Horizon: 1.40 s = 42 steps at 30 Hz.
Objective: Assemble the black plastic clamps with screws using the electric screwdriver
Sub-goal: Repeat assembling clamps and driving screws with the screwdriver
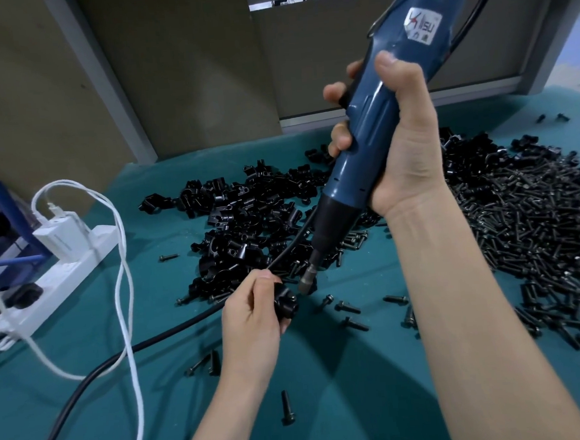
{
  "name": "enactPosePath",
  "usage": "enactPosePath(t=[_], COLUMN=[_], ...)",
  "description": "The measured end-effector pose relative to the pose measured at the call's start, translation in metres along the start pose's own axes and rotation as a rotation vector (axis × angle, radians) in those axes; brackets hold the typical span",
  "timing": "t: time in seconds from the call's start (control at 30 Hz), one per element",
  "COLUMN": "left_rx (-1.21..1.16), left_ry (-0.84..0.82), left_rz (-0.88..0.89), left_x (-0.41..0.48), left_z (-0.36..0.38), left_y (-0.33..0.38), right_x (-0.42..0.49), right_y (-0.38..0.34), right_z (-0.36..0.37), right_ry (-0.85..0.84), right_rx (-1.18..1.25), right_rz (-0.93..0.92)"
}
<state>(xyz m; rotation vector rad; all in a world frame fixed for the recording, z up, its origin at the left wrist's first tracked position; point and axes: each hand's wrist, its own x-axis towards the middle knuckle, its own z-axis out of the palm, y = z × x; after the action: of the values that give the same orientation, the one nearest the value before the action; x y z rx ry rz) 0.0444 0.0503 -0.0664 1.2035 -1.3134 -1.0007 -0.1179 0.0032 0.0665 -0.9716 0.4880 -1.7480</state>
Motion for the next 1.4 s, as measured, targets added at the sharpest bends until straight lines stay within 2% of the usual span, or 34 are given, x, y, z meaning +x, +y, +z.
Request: enactPosePath(t=[0.37,0.67,0.87,0.97,1.07,1.2,1.3,1.4], left_rx=[-0.027,0.019,-0.067,-0.021,-0.017,-0.062,-0.378,-0.751], left_ry=[-0.006,-0.033,-0.178,-0.183,-0.14,-0.022,-0.004,-0.097], left_rz=[-0.038,-0.076,-0.15,-0.183,-0.15,-0.138,-0.252,-0.372], left_x=[0.003,0.006,0.001,0.001,0.0,0.001,0.005,0.005], left_z=[0.001,-0.001,-0.002,-0.004,-0.002,-0.002,-0.005,-0.008], left_y=[-0.009,-0.012,0.0,0.002,0.004,0.002,0.006,0.011], right_x=[-0.001,0.001,0.0,0.001,0.003,0.006,0.01,0.012], right_y=[0.007,0.012,0.01,0.009,0.008,0.006,0.005,0.008], right_z=[0.007,0.01,0.007,0.003,-0.003,-0.018,-0.035,-0.054], right_ry=[-0.038,-0.192,-0.315,-0.345,-0.272,-0.049,0.12,0.239], right_rx=[-0.011,0.028,0.138,0.157,0.178,0.103,0.136,0.07], right_rz=[0.023,0.015,0.048,0.045,0.058,0.039,0.142,0.298])
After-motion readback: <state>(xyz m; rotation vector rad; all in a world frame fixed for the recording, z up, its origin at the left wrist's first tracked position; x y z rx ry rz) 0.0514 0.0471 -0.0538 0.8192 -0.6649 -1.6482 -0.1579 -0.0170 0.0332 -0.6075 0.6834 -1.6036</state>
